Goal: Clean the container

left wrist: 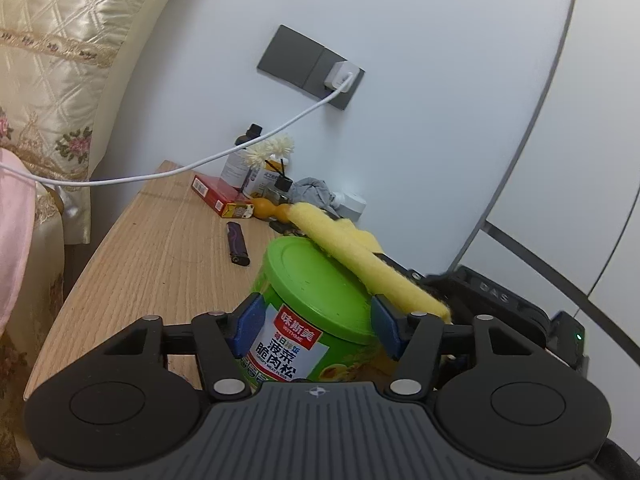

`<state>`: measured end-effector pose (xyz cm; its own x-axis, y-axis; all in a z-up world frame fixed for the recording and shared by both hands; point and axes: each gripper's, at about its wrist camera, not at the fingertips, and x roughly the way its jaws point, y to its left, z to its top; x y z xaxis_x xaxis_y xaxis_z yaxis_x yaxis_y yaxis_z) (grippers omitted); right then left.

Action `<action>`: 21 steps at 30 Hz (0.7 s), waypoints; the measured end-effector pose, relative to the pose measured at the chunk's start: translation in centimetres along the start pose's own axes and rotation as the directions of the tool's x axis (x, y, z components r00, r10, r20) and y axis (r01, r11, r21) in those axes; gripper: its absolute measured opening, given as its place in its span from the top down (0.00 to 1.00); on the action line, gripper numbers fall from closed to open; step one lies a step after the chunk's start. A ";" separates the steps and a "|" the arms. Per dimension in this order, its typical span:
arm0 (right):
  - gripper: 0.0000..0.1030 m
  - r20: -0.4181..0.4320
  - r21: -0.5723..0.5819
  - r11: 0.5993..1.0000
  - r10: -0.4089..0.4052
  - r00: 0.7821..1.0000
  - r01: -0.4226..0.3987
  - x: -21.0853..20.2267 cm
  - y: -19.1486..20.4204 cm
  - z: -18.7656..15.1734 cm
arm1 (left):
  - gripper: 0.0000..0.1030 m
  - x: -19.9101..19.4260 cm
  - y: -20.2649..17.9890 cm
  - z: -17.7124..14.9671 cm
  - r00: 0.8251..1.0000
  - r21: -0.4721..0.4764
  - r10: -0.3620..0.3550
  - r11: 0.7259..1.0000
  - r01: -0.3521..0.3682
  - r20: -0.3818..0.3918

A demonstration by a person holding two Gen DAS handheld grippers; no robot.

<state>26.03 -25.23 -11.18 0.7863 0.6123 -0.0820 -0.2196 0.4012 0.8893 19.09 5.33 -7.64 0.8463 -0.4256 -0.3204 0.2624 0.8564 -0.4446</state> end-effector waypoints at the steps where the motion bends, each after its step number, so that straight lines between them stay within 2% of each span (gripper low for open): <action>1: 0.70 -0.001 0.002 1.000 0.001 1.000 -0.001 -0.1 0.0 -0.1 | 0.43 0.1 0.3 0.2 1.000 -0.008 -0.005 1.000 0.005 -0.002; 7: 0.70 -0.016 0.022 1.000 0.021 1.000 -0.021 -1.7 0.0 -0.7 | 0.50 0.6 1.6 0.9 1.000 -0.042 -0.017 0.999 0.017 0.005; 13: 0.71 -0.029 0.021 0.999 0.029 0.999 -0.029 -3.6 0.3 -1.3 | 0.50 0.6 1.6 0.9 1.000 -0.033 -0.020 0.999 0.020 0.008; 21: 0.71 -0.028 0.055 0.998 0.040 0.999 -0.038 -1.5 -0.5 -0.5 | 0.50 0.6 1.6 0.7 0.999 -0.026 -0.027 0.999 0.028 0.019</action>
<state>24.69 -26.02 -11.68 0.7603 0.6469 -0.0591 -0.2177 0.3396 0.9150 20.32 6.67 -7.98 0.8473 -0.4433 -0.2927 0.2735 0.8364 -0.4749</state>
